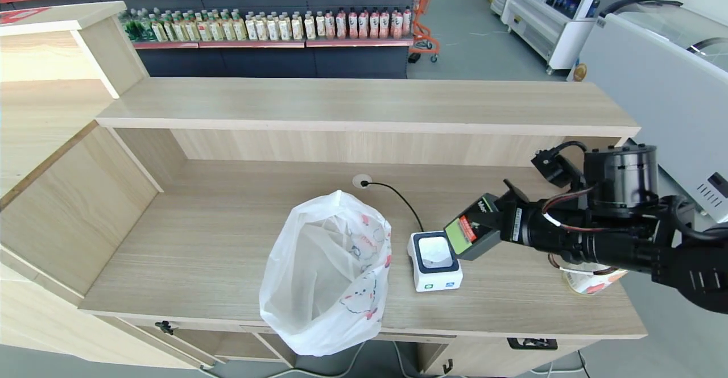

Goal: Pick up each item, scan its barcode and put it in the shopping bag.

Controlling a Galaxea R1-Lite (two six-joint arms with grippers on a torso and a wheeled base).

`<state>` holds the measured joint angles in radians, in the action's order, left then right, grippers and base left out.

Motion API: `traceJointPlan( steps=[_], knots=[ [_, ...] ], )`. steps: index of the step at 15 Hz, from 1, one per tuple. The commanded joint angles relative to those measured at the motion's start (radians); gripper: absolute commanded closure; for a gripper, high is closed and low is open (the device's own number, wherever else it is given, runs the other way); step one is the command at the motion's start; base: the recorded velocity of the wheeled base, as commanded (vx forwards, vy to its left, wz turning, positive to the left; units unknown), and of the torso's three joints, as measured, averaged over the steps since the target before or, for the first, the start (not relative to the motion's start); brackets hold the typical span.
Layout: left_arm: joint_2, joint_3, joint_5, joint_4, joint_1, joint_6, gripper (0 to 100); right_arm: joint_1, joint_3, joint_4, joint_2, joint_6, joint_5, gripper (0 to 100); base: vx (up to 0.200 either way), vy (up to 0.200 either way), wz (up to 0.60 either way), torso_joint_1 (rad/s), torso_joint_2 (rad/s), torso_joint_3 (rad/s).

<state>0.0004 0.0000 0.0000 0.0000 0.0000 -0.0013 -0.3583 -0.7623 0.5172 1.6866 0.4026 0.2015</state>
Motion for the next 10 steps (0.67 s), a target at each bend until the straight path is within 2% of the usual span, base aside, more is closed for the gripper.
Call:
traceJointPlan(
  steps=[1,4,10],
  knots=[
    [0.0,0.0,0.0,0.0,0.0,0.0,0,-0.002,-0.011,0.017,0.122,-0.036,-0.03,100,0.0,0.0,0.0,0.0,0.0,0.0],
    [0.0,0.0,0.0,0.0,0.0,0.0,0,-0.004,-0.023,0.109,0.216,-0.057,-0.063,100,0.0,0.0,0.0,0.0,0.0,0.0],
    [0.0,-0.002,0.0,0.0,0.0,0.001,0,-0.06,-0.163,0.112,0.334,-0.056,-0.063,100,0.0,0.0,0.0,0.0,0.0,0.0]
  ],
)
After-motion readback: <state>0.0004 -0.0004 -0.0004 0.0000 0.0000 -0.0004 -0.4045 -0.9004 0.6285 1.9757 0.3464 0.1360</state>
